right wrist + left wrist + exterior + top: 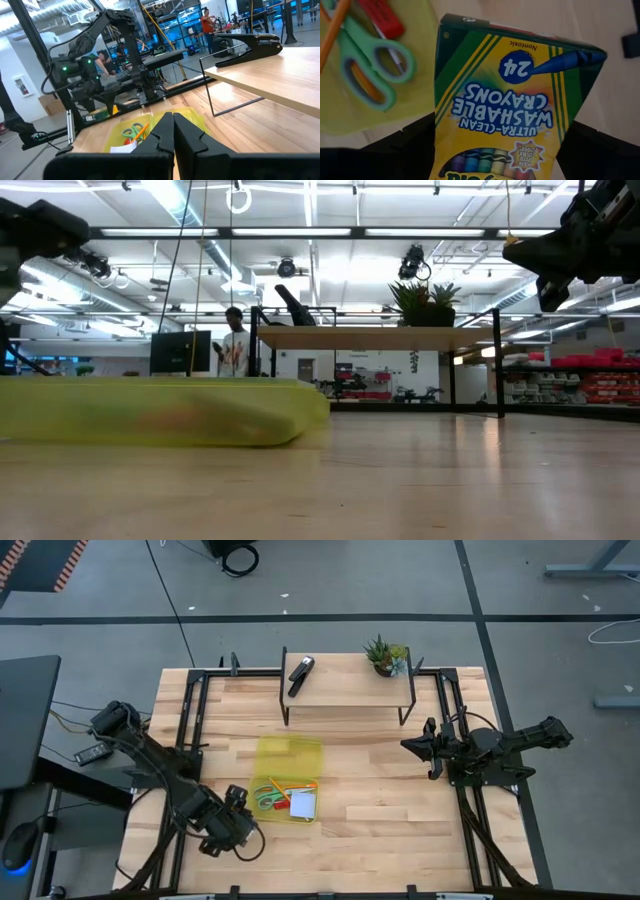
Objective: Pack school essentials
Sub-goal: Put the crayon box into the supply box
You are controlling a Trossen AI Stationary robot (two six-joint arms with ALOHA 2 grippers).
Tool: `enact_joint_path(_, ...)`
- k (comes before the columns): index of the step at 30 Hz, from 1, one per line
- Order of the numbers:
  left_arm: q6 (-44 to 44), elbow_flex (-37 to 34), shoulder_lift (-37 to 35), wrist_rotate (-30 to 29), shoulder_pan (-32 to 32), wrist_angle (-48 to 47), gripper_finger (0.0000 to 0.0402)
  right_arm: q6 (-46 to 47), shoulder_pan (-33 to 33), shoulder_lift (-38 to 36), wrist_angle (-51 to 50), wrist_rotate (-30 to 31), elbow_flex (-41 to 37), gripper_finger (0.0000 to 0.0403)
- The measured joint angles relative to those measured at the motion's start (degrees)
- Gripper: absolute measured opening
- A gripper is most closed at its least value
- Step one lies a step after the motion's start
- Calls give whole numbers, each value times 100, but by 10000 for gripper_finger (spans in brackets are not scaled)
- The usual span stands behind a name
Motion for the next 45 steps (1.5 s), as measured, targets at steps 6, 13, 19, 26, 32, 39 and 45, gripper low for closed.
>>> enact_joint_path(6,-429,0,-222,2,258,-81,339,1,0,1,0,0,0,8)
enact_joint_path(13,-709,0,-500,22,541,-300,339,2,2,0,0,0,0,8)
enact_joint_path(19,-732,1,-640,24,900,-270,339,2,2,0,0,0,0,8)
enact_joint_path(26,-546,0,-635,24,1326,-232,339,0,0,2,0,0,0,8)
enact_joint_path(32,-239,0,-635,22,1642,-82,339,0,1,2,1,0,0,8)
enact_joint_path(39,193,0,-635,22,1917,-13,339,0,1,2,0,0,0,8)
enact_joint_path(45,428,0,-633,0,2083,162,339,2,0,2,0,0,0,8)
